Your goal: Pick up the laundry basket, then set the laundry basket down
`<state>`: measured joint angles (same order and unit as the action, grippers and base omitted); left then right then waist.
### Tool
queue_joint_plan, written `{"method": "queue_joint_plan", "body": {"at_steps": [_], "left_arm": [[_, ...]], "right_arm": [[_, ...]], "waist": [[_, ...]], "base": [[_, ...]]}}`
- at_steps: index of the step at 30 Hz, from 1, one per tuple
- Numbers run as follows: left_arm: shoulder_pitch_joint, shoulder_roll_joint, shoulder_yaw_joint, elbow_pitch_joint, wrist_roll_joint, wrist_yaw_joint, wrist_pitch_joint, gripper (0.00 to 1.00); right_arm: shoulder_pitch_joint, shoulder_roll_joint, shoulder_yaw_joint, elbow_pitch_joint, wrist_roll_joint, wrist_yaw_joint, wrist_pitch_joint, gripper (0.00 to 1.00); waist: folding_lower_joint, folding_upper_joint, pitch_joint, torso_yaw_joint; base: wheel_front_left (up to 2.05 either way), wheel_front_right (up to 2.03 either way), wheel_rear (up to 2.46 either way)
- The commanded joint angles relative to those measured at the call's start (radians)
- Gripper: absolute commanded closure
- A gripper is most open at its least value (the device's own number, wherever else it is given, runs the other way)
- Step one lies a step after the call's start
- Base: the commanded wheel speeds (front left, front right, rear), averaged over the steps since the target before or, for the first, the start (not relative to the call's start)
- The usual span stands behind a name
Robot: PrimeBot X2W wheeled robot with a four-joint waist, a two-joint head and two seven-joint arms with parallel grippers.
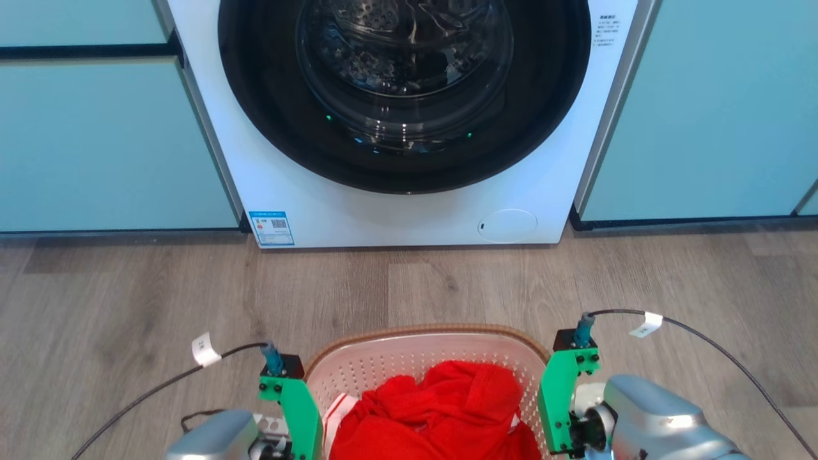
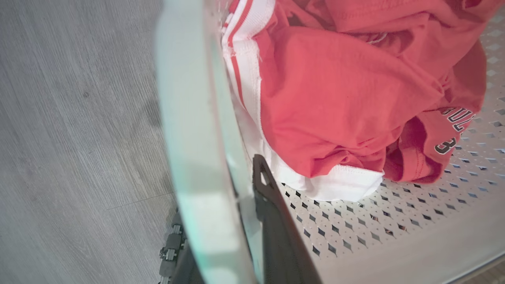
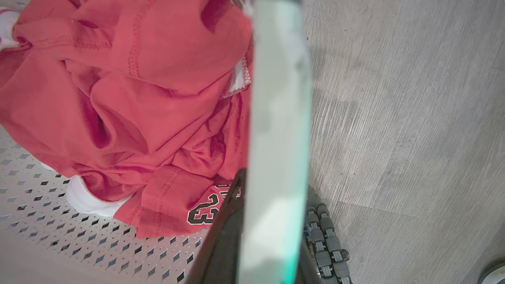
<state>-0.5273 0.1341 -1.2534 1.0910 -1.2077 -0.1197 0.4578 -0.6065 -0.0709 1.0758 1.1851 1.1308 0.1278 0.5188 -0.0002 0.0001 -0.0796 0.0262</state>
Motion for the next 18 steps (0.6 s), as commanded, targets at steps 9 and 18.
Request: {"method": "queue_joint_plan", "body": {"at_steps": [9, 18], "left_arm": [[-0.030, -0.014, -0.006, -0.038, -0.011, -0.011, 0.008, 1.00], [-0.033, -0.014, -0.013, -0.027, -0.025, -0.011, 0.007, 1.00]], "right_arm": [[-0.021, 0.021, 0.039, -0.033, 0.025, 0.003, -0.009, 1.00], [-0.034, 0.021, 0.062, -0.032, 0.052, 0.003, -0.017, 1.00]], "waist": [[0.0002, -0.0001, -0.012, 0.009], [0.0002, -0.0001, -0.010, 0.002]], "base": [[0.00, 0.00, 0.00], [0.00, 0.00, 0.00]]}}
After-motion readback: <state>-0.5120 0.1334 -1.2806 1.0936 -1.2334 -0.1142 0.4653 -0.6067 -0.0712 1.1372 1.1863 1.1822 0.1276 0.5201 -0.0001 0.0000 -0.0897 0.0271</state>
